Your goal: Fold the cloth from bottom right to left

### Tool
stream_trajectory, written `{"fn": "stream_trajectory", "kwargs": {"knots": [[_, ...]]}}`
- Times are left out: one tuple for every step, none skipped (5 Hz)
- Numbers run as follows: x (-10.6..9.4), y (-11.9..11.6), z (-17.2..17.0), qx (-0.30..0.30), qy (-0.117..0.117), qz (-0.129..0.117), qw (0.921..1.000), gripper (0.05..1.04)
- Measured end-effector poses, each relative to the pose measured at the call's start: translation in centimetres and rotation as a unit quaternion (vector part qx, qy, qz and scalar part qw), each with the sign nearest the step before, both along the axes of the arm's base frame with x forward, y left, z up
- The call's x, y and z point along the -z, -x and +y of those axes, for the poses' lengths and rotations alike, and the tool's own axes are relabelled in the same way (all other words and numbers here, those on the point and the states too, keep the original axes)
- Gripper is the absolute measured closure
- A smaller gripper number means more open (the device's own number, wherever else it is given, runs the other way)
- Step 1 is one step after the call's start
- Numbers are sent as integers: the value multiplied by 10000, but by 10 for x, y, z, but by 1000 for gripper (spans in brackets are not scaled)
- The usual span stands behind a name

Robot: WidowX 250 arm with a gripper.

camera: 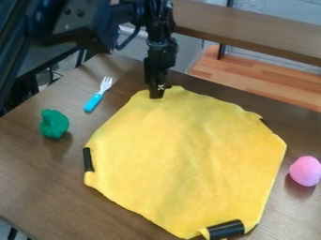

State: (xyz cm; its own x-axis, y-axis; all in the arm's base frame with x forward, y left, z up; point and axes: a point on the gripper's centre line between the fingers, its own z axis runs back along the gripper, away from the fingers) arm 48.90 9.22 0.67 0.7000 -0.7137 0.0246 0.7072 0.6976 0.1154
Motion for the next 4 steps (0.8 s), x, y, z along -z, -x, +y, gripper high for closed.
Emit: {"fn": "stream_trajectory", "kwargs": {"knots": [[5, -3, -7, 30, -20, -23, 10000, 413], [5, -6, -8, -25, -30, -110, 9999, 712], [7, -6, -9, -9, -23, -103, 9999, 933], [3, 6, -16, 86, 167, -42, 9998, 1011]]}}
